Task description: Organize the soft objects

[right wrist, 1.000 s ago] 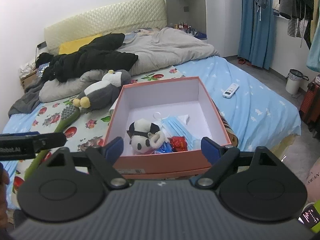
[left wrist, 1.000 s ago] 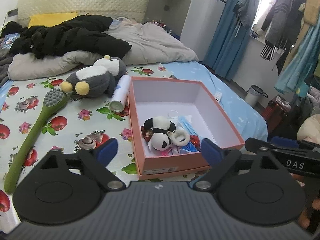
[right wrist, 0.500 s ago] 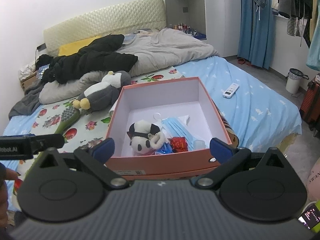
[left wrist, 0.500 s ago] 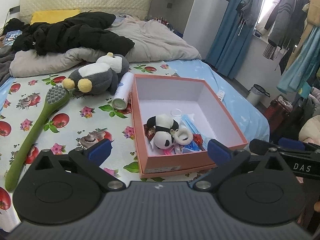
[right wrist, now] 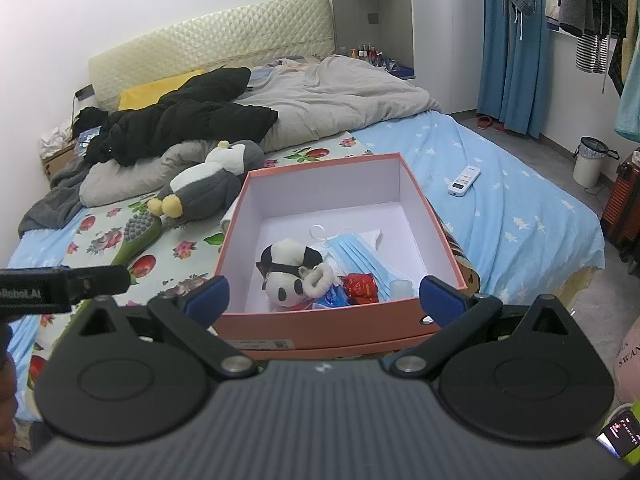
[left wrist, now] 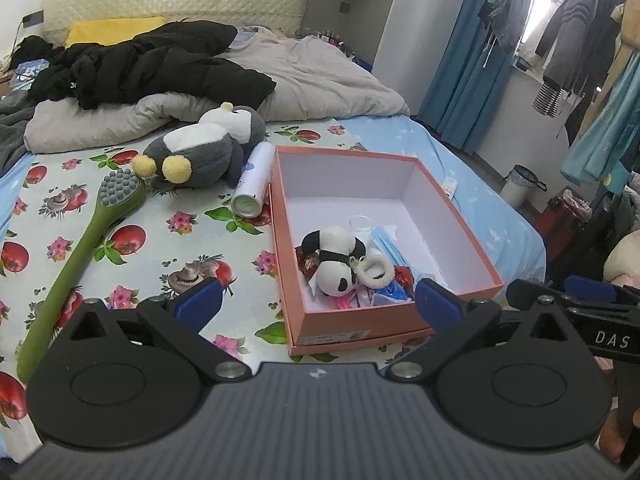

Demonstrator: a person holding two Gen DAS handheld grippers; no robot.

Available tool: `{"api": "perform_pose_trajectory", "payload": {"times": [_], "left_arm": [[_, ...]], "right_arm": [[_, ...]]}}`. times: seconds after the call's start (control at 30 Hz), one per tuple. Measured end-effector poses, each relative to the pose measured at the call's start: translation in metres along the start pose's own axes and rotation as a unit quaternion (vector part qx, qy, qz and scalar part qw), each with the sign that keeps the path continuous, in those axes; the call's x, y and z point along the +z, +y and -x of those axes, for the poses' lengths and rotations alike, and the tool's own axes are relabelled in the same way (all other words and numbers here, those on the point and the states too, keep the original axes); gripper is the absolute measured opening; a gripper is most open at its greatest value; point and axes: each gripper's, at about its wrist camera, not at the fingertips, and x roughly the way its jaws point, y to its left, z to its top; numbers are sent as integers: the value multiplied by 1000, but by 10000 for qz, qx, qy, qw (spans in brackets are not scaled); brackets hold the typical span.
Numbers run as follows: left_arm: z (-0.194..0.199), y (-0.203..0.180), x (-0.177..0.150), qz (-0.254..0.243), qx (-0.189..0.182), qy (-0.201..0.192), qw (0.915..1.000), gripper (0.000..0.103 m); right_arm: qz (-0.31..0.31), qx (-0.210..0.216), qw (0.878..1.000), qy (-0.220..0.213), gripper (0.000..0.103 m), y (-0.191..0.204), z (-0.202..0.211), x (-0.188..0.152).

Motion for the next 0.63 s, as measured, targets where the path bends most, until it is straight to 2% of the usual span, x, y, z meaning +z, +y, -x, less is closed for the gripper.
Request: {"api": "perform_pose_trajectory", "payload": {"times": [0.63], "left_arm": [[-2, -3, -2, 56, 81, 46, 9999, 103]], "right_arm": [[29, -39, 10000, 39, 103, 2, 0, -5]]}}
